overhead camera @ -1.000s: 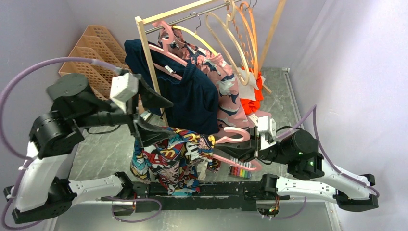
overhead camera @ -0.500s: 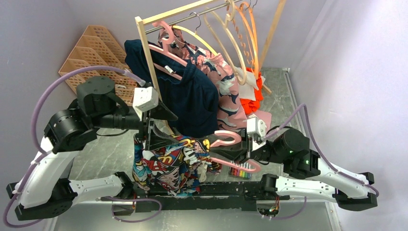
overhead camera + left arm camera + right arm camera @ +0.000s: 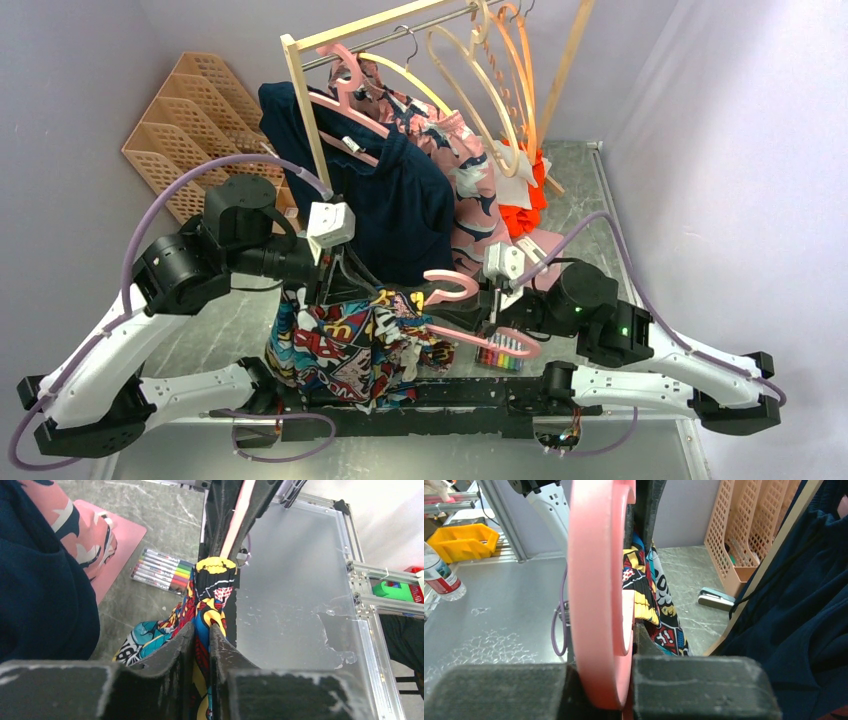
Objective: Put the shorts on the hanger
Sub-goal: Hang the shorts on the hanger.
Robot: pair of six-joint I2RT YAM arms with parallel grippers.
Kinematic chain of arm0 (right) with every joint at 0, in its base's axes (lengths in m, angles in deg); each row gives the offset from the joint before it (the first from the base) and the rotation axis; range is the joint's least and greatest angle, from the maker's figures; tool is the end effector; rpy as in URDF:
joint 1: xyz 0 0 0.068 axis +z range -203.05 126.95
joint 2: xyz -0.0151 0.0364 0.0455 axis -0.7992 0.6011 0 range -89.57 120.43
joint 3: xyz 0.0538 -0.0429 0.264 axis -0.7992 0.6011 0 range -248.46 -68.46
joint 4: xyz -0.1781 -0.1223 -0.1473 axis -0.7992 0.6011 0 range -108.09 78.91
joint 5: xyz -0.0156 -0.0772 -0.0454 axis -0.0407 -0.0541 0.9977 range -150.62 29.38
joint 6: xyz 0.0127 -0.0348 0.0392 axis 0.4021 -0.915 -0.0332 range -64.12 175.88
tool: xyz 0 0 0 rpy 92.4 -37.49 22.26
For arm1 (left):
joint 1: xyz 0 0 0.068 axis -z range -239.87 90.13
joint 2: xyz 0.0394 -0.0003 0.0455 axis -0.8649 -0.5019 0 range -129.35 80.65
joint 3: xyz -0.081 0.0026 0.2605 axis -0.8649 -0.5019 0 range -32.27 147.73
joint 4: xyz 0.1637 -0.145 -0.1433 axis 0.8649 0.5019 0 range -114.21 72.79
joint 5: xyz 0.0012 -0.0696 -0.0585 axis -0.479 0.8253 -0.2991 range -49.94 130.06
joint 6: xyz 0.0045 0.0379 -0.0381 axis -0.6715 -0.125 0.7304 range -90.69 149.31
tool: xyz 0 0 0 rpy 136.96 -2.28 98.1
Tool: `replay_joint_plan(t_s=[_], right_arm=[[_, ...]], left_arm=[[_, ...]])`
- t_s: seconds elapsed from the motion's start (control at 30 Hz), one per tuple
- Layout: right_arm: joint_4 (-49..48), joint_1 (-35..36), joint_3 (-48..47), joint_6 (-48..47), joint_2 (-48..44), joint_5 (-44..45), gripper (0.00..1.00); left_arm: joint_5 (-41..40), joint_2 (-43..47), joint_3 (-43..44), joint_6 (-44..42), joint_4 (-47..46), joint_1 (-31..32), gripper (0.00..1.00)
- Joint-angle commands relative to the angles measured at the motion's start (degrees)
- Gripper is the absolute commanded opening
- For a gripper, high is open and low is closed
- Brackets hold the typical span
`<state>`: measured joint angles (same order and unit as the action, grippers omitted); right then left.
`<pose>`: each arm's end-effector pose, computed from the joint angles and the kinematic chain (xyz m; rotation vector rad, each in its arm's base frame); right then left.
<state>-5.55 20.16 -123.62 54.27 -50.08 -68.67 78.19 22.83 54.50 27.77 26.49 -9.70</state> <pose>0.0371 0.1404 0.4113 -1.0778 1.2114 1.0916 0.0854 -0.1365 0.4702 1.2973 1.6000 -1.1913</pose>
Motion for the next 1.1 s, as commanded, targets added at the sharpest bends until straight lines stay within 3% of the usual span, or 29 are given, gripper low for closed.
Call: replay_joint_plan(t_s=[0.0,0.1,0.53,0.67,0.77,0.97,1.0,1.07], right_arm=[[-4.2,0.1,-3.2,-0.5,-0.7,0.0,0.00],[-5.7,0.1,-2.6,-0.4,-0.6,0.6,0.00],[-9.9,0.0,-1.9,-0.8,2.9,0.2,0.00],[-9.6,0.1,-2.0,-0.6,3.6,-0.3,0.00],[-10.2,0.1,-2.0,-0.1,3.4,-0.1,0.00],[-11.8,0.1,-2.0,0.3,3.4,0.5,0.00],[-11.8,0.1,-2.0,0.2,3.4,0.6,0.00],[-11.6,0.0,-1.9,0.1,3.5,0.8,0.00]], left_arm=[[3.2,0.8,-1.8,1.1,-5.9,0.4,0.16],[4.5,1.3,-2.9,2.7,-8.8,0.6,0.07],[5.8,3.6,-6.1,11.3,-24.3,0.9,0.07],[6.3,3.4,-6.3,11.5,-24.2,0.9,0.12],[6.4,3.6,-7.3,11.6,-23.6,0.9,0.07],[5.0,4.2,-7.9,11.1,-22.3,0.9,0.07],[4.0,4.5,-7.3,10.6,-21.0,1.0,0.19],[1.9,5.4,-5.6,9.6,-19.1,0.9,0.53]])
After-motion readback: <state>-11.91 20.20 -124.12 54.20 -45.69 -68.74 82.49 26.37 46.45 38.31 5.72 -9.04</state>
